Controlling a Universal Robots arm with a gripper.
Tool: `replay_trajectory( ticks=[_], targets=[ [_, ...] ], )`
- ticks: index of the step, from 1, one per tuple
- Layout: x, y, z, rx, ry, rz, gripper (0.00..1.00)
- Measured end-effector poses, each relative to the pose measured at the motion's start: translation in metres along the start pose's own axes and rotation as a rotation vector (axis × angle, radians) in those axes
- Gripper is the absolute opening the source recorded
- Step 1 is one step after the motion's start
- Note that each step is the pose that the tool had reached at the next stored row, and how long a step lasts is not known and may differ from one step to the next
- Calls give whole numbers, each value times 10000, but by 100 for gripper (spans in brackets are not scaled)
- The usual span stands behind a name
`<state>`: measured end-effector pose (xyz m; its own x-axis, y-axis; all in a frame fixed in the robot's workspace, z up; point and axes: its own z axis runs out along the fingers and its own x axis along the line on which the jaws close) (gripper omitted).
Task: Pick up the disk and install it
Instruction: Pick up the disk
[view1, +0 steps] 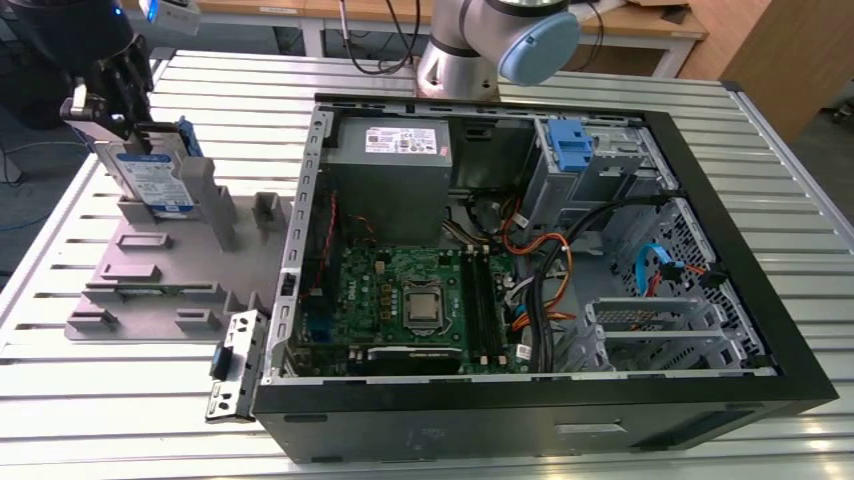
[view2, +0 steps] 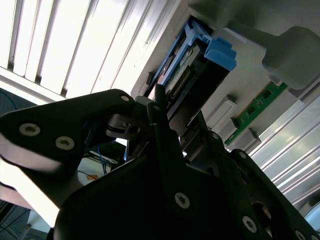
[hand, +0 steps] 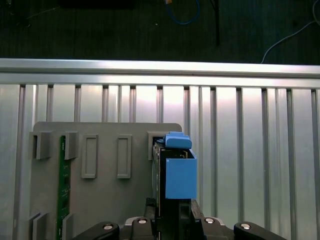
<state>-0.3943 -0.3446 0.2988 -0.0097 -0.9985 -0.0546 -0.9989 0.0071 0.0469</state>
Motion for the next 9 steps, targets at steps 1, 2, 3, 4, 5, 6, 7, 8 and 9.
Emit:
replay_trajectory(
  ticks=[1,2,3,4,5,6,7,8,9],
  targets=[
    [-1,0,-8,3,-2,-1,35],
    [-2,1,-24,4,-2,0,35],
    [-3,2,-45,-1,0,0,35],
    [-4,3,-70,-1,0,0,35],
    [-5,4,-98,0,0,0,35],
    [-7,6,-127,-1,1,0,35],
    [-9,8,-159,-1,1,1,35],
    [-11,9,-194,0,0,0,35],
    [-13,11,-236,0,0,0,35]
  ],
)
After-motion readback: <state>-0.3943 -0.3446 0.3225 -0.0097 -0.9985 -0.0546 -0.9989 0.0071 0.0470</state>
